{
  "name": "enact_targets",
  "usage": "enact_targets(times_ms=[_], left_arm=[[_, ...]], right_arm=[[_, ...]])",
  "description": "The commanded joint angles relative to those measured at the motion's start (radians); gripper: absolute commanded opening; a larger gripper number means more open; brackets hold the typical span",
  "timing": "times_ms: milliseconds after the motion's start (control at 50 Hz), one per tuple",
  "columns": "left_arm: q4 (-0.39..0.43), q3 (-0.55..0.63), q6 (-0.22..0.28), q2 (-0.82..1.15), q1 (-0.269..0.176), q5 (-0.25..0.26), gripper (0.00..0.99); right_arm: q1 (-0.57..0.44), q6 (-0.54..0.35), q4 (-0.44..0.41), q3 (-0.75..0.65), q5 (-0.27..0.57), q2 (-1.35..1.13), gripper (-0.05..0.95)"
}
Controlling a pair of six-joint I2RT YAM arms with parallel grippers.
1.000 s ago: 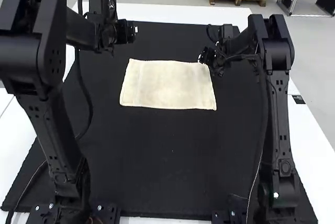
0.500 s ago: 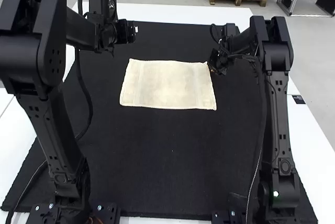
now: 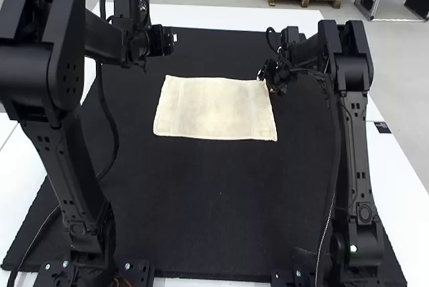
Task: Fold the towel.
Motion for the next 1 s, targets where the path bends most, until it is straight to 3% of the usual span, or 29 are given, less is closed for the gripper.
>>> enact_targets(times_ms=[0, 280, 580, 840, 980], left_arm=[[0.009, 0.010, -0.007, 0.019, -0.001, 0.012, 0.970], [0.010, 0.010, -0.007, 0.024, -0.003, 0.012, 0.970], [0.013, 0.010, -0.007, 0.032, -0.010, 0.012, 0.970], [0.012, 0.010, -0.007, 0.032, -0.010, 0.012, 0.970], [0.009, 0.010, -0.006, 0.032, -0.012, 0.014, 0.970]], right_arm=[[0.024, 0.013, -0.015, 0.004, -0.013, 0.061, 0.71], [0.033, 0.013, -0.028, 0.012, -0.013, 0.063, 0.71], [0.055, 0.009, -0.121, 0.052, -0.013, 0.060, 0.71], [0.055, 0.006, -0.130, 0.052, -0.013, 0.060, 0.71], [0.067, 0.000, -0.135, 0.053, -0.011, 0.060, 0.55]])
